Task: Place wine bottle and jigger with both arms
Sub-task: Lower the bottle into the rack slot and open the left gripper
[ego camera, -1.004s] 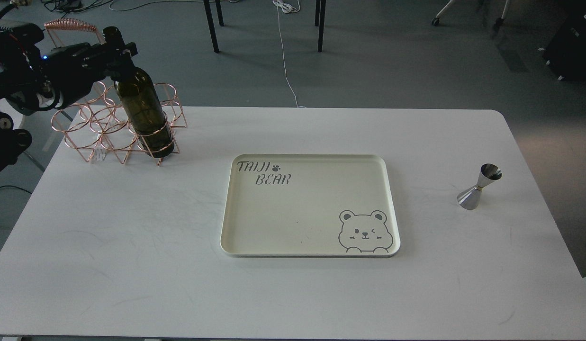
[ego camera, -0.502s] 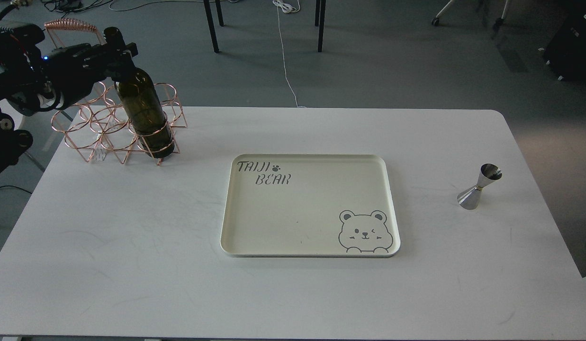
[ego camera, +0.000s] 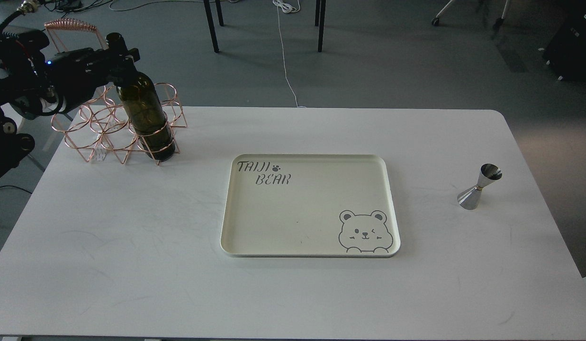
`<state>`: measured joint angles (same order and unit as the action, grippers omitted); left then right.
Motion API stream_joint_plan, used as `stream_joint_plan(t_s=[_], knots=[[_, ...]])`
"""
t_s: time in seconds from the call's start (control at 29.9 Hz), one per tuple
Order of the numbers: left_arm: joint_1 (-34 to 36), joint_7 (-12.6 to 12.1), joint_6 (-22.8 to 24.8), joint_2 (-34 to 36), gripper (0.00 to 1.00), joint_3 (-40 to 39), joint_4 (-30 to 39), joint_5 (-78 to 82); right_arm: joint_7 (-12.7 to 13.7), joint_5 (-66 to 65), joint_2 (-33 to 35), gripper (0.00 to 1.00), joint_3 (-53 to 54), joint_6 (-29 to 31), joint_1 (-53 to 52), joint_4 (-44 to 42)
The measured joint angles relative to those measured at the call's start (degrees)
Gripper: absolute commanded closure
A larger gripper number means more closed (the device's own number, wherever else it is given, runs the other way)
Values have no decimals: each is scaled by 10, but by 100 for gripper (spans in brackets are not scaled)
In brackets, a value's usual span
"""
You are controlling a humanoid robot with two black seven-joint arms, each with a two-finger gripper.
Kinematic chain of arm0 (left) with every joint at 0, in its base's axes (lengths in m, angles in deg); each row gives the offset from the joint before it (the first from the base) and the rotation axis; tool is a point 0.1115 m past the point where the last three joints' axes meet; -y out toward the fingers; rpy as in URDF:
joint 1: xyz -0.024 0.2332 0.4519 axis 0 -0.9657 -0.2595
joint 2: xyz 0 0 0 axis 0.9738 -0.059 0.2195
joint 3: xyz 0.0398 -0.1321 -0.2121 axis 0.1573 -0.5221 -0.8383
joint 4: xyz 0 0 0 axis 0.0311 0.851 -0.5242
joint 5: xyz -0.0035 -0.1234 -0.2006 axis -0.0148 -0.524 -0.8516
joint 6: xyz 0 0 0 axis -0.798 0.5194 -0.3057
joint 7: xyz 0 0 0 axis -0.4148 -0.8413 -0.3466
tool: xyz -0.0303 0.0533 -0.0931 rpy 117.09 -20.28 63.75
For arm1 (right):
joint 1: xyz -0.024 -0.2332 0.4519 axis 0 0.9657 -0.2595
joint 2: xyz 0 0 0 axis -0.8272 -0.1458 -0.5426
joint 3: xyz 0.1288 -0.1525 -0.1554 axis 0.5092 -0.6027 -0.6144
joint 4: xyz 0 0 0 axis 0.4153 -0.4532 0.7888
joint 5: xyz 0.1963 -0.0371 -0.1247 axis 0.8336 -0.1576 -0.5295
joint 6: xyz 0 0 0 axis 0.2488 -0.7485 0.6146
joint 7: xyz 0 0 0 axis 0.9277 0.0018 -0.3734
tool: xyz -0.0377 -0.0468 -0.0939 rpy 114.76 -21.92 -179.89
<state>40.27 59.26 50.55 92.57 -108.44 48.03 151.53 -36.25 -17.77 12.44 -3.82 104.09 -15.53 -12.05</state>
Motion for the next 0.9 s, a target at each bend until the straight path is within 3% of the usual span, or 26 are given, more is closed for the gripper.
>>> stream_joint_plan(t_s=[0.23,0.47,0.8,0.87,0.9], knots=[[0,-3,0,-1,68,0,-1,-4,0,0,0,0,0,0,0,0],[0,-3,0,-2,32,0,-1,-4,0,-1,0,0,0,0,0,0],[0,-3,0,-5,24,0,-1,-5,0,-1,0,0,0,0,0,0],[0,-3,-1,-8,26,-1,-1,-5,0,-1,0,0,0,0,0,0],[0,-3,-1,-8,32,-1,-1,-5,0,-1,0,0,0,0,0,0]])
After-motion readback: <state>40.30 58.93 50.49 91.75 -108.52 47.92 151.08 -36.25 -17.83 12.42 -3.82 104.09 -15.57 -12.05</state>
